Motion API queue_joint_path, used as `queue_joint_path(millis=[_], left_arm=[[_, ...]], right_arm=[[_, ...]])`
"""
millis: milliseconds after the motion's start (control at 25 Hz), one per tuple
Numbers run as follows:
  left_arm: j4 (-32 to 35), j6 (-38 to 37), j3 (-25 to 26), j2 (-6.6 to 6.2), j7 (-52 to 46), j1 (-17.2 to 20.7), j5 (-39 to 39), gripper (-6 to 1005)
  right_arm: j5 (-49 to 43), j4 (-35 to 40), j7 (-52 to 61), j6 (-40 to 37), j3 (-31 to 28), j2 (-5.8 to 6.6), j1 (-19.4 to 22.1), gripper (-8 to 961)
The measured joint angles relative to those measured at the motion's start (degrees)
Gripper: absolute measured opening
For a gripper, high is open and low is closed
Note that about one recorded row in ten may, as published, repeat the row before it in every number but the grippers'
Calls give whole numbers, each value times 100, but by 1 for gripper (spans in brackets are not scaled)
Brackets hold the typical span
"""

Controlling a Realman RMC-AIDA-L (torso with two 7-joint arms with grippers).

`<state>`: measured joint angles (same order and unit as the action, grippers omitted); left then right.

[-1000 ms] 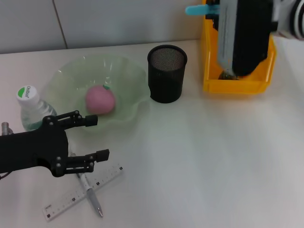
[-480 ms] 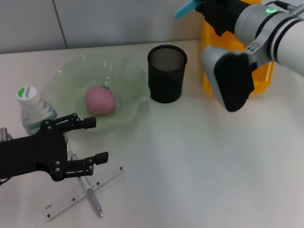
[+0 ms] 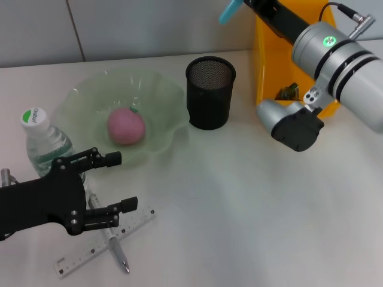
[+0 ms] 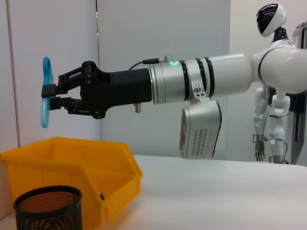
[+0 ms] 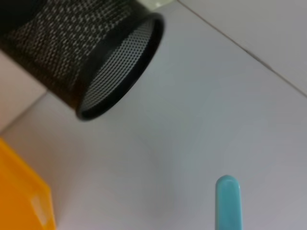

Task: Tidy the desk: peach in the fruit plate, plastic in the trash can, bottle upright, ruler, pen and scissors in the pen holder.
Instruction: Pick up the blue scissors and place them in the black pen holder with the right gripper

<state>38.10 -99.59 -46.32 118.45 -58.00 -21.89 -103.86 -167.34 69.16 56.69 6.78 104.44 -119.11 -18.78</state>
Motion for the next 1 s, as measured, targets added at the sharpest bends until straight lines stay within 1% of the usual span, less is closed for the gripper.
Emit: queue_joint_path(millis=[40,80,200,240,360,560,680,1000], left_arm=[[0,0,0,0,0,0,0,828],[-21,1,0,0,43,11,3,828],[-99,2,0,-2,200,72,11,828],[-124,2,0,-3,240,79,18,828],[-183,2,0,-5,380,118,32,828],[-347,1,0,-2,661,143,74,828],[-431,1,0,-1,775,150,84,828],[-490,2,1,3,851,190,135,828]], right_arm=[[0,-220,-368,342,90,1,0,211],[0,-220,-368,342,90,1,0,211],[-1,-518,-891,717,233,3,2,211],[0,-647,-1205,883,365,4,46,211],[0,-734,-1493,1057,506,7,132,211],[0,-1069,-2077,1714,799,-17,216,211],[0,-1173,-2338,1839,893,-24,255,211],[8,-1297,-2484,1925,827,-38,350,211]])
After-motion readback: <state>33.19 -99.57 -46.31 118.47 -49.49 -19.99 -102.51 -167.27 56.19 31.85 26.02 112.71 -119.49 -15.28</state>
